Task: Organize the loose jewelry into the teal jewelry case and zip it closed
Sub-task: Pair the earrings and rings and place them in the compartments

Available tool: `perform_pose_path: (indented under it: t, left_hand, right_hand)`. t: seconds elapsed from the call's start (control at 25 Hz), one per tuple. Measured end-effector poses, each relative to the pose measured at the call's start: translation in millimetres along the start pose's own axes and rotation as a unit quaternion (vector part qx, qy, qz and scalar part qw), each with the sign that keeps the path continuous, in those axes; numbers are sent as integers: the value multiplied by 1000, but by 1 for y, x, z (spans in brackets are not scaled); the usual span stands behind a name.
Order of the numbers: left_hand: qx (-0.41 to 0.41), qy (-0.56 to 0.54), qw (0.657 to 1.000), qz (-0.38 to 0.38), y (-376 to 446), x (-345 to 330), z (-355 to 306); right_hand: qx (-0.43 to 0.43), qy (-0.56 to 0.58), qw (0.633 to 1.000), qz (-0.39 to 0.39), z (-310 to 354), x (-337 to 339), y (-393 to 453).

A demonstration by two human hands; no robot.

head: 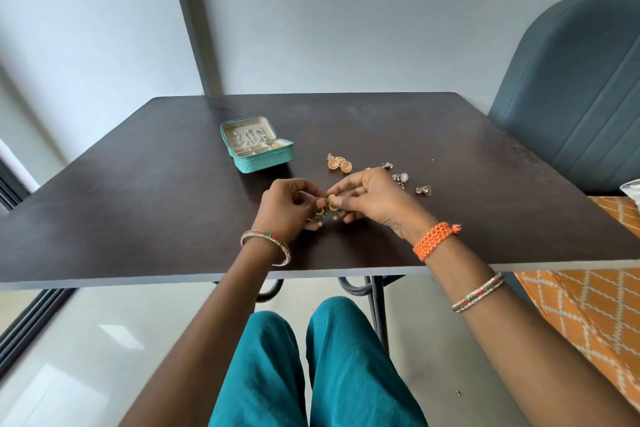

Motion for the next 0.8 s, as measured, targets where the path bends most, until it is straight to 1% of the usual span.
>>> perform_pose_path:
  t: [0.08,0.12,0.2,0.28,0.44,0.52,0.56,0.64,0.72,0.8]
  left_hand:
    - [-13,88,996,-13,-3,2,1]
    - [-28,127,991,-22,-2,2,1]
    - [-52,208,976,-27,1,2,-1]
    - [-47,254,966,-27,2,2,-1]
    - [-28,251,967,-32,5,3,4]
    - [-17,255,966,-35,6,1,3]
    - [-10,254,966,-39,7,2,3]
    - [-7,245,968,-51,11,3,0]
    - [-38,240,968,-64,19,0,-7]
    - [-81,239,966,-64,33,-9,-18]
  right_hand:
    - [-15,-31,999,-3,-5,-9,4]
    - [-18,-56,998,-17,-6,-10,6]
    - [-2,-132,989,-69,-3,-7,7]
    - [15,-163,982,-92,0,-3,7]
    - [12,-149,986,-79,-4,-3,10]
    - [19,-138,986,-96,-5,2,11]
    - [27,-131,984,-120,-4,9,12]
    - [51,-126,972,-193,-1,35,11]
    - [67,-129,956,-256,-2,69,11]
    - [66,-136,947,-284,-6,98,18]
Point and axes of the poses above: each hand's wrist, its own y-axis towards the middle knuckle, its own x-axis out of the back of the hand, z = x × y, the point moved 5 cm from there along y, towards the middle knuckle, and after that the axes turned 10 degrees about -x, right-handed, at the moved point
